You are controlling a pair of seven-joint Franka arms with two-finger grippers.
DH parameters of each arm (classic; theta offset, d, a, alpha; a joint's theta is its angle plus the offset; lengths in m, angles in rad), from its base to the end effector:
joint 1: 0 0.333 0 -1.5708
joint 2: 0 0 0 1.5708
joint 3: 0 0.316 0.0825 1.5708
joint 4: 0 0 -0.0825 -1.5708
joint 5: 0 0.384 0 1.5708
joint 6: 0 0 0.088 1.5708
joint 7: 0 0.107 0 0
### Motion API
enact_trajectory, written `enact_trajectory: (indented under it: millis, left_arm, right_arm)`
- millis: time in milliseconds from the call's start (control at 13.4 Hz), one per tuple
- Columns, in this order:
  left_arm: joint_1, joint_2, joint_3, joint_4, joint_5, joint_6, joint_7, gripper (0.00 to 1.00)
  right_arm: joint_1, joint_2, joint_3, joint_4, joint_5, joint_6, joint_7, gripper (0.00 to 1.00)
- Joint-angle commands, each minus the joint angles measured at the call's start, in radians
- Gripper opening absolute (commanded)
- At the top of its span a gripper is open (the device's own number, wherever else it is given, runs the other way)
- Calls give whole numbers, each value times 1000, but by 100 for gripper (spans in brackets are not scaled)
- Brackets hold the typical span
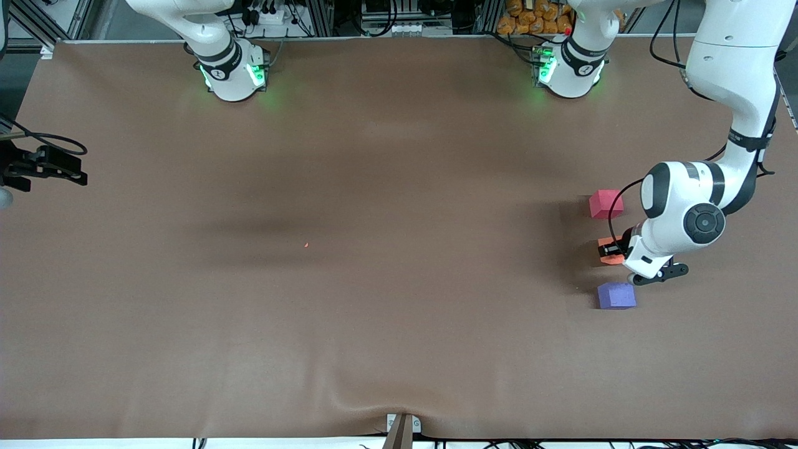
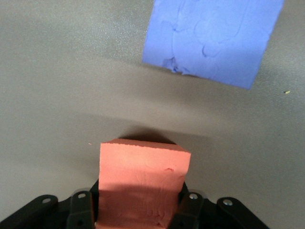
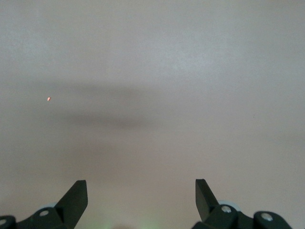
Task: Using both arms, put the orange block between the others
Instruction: 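Lower the orange cube between the pink and purple cubes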
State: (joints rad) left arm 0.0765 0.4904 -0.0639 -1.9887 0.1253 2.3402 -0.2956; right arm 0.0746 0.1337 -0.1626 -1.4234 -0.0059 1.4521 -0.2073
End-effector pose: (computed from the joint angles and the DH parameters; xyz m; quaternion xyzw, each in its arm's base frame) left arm 0.5953 0.0100 0.2033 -0.9913 -0.1096 0.0638 0.0360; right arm 0.5808 -0.0451 0.6083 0.9968 0.0595 -0.0531 0.0060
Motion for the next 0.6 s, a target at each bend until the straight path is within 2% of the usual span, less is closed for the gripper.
enact_trajectory:
  millis: [0,524]
  left_arm:
    - [3,5,-7,-4,-9,33,41,0]
    - [-1,16,-5,5,-10,48,66,0]
  right_arm:
    - [-1,-9,2,4,-8,-10,6,100]
    - [-1,-9,2,4,-8,-10,6,100]
